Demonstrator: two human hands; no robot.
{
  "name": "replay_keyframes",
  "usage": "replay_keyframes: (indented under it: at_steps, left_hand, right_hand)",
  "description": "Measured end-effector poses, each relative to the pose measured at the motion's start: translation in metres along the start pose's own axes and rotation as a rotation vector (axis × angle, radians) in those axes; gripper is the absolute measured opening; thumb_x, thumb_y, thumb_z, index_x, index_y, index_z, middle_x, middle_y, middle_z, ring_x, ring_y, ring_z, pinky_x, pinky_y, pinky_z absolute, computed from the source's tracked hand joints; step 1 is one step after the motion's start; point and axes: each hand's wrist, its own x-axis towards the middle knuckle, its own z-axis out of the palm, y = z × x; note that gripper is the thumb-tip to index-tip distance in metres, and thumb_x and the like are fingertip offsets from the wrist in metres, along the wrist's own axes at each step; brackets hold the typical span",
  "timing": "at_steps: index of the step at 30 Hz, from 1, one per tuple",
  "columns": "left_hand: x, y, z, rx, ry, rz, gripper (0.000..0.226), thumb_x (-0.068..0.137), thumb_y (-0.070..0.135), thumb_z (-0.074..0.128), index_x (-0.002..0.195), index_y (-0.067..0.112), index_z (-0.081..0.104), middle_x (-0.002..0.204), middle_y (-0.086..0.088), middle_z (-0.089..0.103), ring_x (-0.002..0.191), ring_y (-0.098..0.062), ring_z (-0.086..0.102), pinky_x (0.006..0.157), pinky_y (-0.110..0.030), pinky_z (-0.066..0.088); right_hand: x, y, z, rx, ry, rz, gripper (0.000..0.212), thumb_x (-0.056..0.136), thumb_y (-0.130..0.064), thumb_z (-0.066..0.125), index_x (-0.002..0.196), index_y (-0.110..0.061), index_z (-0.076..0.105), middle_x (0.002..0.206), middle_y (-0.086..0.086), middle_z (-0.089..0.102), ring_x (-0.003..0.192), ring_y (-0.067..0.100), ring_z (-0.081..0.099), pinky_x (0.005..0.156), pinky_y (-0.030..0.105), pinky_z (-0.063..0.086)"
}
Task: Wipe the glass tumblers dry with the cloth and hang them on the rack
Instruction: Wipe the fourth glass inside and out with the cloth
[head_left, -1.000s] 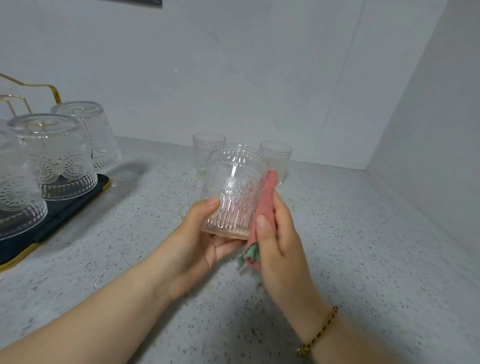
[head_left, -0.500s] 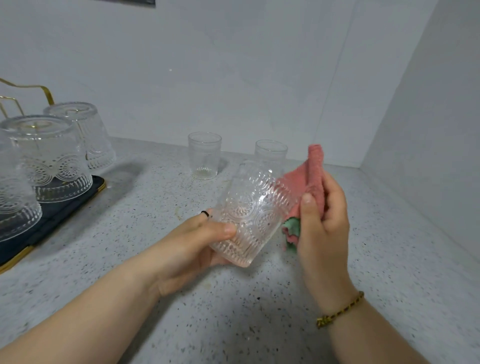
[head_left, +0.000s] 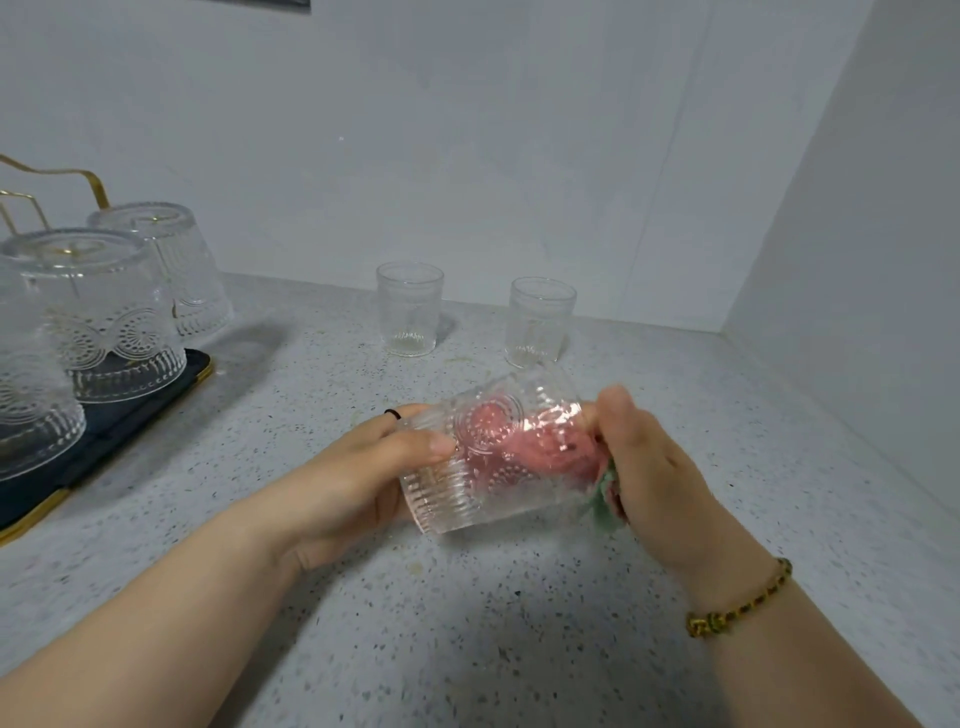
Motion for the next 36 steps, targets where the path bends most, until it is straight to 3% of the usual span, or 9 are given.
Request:
replay_keyframes:
  at_steps: [4, 8, 12, 15, 19, 23, 29, 32, 36]
  left_hand:
    - [0.001, -0.001, -0.001, -0.037, -0.059, -0.038, 0.068, 0.022, 0.051, 0.087, 0.081, 0.017, 0.076, 0.08, -0.006, 0.073, 0.067, -0.014, 0.068, 0.059, -0.025, 0.057]
    - [0.0, 0.006, -0.005, -0.093, -0.104, -0.053, 0.065, 0.024, 0.05, 0.087, 0.079, 0.016, 0.077, 0.079, -0.009, 0.074, 0.065, -0.017, 0.07, 0.055, -0.027, 0.058]
    - [-0.001, 0.004, -0.005, -0.082, -0.146, -0.104, 0.068, 0.029, 0.05, 0.086, 0.088, 0.019, 0.075, 0.084, -0.012, 0.073, 0.067, -0.021, 0.07, 0.056, -0.031, 0.058]
    - [-0.001, 0.0, -0.001, -0.07, -0.139, -0.182, 0.069, 0.04, 0.044, 0.083, 0.097, 0.009, 0.068, 0.086, -0.018, 0.071, 0.065, -0.026, 0.067, 0.051, -0.029, 0.057]
    - [-0.004, 0.001, -0.002, 0.029, -0.064, -0.08, 0.082, 0.04, 0.055, 0.083, 0.112, 0.025, 0.059, 0.105, -0.005, 0.069, 0.089, -0.022, 0.069, 0.071, -0.03, 0.058]
    - [-0.002, 0.001, -0.006, 0.324, 0.078, 0.186, 0.092, 0.032, 0.063, 0.081, 0.116, 0.046, 0.046, 0.118, 0.017, 0.057, 0.099, -0.001, 0.063, 0.078, -0.015, 0.049]
    - [0.003, -0.005, -0.004, 0.184, 0.178, 0.135, 0.065, 0.039, 0.058, 0.081, 0.092, 0.023, 0.067, 0.088, 0.001, 0.073, 0.081, -0.016, 0.068, 0.064, -0.022, 0.055]
    - [0.002, -0.007, 0.004, 0.198, 0.194, -0.092, 0.055, 0.06, 0.059, 0.066, 0.086, 0.011, 0.068, 0.084, -0.012, 0.074, 0.071, -0.025, 0.069, 0.057, -0.027, 0.058]
    - [0.003, -0.005, -0.003, 0.139, 0.09, -0.166, 0.066, 0.061, 0.061, 0.065, 0.101, 0.009, 0.063, 0.096, -0.011, 0.072, 0.083, -0.019, 0.07, 0.072, -0.026, 0.058]
  right_hand:
    - [-0.001, 0.008, 0.0, -0.083, -0.219, 0.022, 0.113, 0.054, -0.091, 0.02, 0.081, 0.012, 0.057, 0.065, 0.038, 0.048, 0.053, 0.041, 0.051, 0.049, 0.03, 0.048]
    - [0.001, 0.0, -0.008, -0.057, -0.263, -0.098, 0.044, 0.068, -0.062, 0.053, 0.098, -0.031, 0.06, 0.065, -0.018, 0.064, 0.046, -0.001, 0.053, 0.041, 0.01, 0.04]
    - [-0.001, 0.003, -0.004, -0.095, -0.538, 0.032, 0.056, 0.067, -0.029, 0.073, 0.118, -0.026, 0.05, 0.097, -0.016, 0.064, 0.084, -0.005, 0.063, 0.074, 0.013, 0.051]
    - [0.001, 0.009, 0.005, -0.027, -0.498, 0.058, 0.036, 0.077, -0.009, 0.067, 0.11, -0.017, 0.058, 0.084, -0.01, 0.064, 0.067, -0.001, 0.06, 0.063, 0.014, 0.05]
    - [0.01, 0.018, 0.006, 0.404, -0.348, 0.129, 0.043, 0.072, -0.017, 0.064, 0.113, -0.006, 0.059, 0.109, 0.018, 0.064, 0.098, 0.03, 0.063, 0.085, 0.041, 0.052]
    - [0.01, 0.017, 0.012, 0.821, -0.291, 0.232, 0.039, 0.072, -0.014, 0.056, 0.109, -0.004, 0.061, 0.103, 0.019, 0.067, 0.088, 0.025, 0.067, 0.068, 0.028, 0.055]
    - [0.003, 0.008, 0.02, 0.412, -0.432, 0.007, 0.047, 0.075, 0.005, 0.058, 0.119, -0.012, 0.05, 0.104, 0.0, 0.066, 0.097, 0.006, 0.062, 0.081, 0.021, 0.051]
    - [0.001, 0.016, 0.029, 0.104, -0.371, 0.095, 0.047, 0.074, -0.007, 0.063, 0.117, -0.022, 0.051, 0.089, 0.004, 0.059, 0.073, 0.01, 0.057, 0.062, 0.022, 0.047]
    - [0.005, 0.012, 0.028, 0.364, -0.3, 0.1, 0.035, 0.073, -0.002, 0.055, 0.104, -0.016, 0.061, 0.085, 0.001, 0.067, 0.077, 0.01, 0.064, 0.064, 0.019, 0.051]
